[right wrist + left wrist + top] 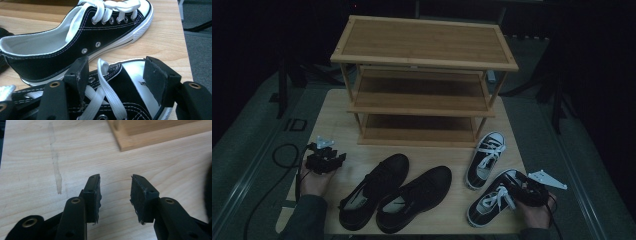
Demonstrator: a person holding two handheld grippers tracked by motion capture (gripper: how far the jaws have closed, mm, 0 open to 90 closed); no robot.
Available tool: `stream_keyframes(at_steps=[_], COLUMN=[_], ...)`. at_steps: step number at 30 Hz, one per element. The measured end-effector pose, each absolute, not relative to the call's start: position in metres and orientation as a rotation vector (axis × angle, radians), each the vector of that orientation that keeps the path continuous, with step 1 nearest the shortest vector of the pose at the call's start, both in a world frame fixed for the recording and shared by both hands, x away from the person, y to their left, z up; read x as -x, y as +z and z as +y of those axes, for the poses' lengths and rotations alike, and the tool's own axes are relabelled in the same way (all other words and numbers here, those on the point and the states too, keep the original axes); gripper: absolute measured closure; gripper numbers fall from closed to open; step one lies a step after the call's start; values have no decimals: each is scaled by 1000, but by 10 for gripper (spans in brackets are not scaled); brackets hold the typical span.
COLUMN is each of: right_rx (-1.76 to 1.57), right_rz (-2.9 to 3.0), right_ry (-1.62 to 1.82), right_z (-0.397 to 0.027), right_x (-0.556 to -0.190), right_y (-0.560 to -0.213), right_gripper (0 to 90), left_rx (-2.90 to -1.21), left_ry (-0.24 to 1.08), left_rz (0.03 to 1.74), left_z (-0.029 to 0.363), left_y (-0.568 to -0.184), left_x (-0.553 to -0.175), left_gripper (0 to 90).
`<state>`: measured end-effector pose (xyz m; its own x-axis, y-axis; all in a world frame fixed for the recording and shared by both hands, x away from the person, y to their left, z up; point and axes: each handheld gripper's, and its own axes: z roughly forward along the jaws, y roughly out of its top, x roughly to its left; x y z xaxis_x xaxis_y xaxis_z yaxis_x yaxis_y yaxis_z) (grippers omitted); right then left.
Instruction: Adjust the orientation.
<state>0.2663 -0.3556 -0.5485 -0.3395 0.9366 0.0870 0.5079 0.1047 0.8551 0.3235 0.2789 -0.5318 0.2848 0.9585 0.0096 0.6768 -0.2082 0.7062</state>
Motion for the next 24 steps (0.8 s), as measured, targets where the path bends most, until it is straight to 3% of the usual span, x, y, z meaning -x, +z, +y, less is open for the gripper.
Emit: stream_keyframes(at_steps=[15,24], right_rx=[-1408,-1411], right_rz=[1904,1908], right_ry=[1178,1190], right_z=[-357,-357], right_x=[-267,-267], right_y=[-549,-549], right_gripper=[357,341], left_rx=[-2038,-2063], left_ry=[552,509], left_rz=[1315,1249], left_z=[267,259], left_y=[-501,-491], left_x=[-314,-308], left_gripper=[529,528])
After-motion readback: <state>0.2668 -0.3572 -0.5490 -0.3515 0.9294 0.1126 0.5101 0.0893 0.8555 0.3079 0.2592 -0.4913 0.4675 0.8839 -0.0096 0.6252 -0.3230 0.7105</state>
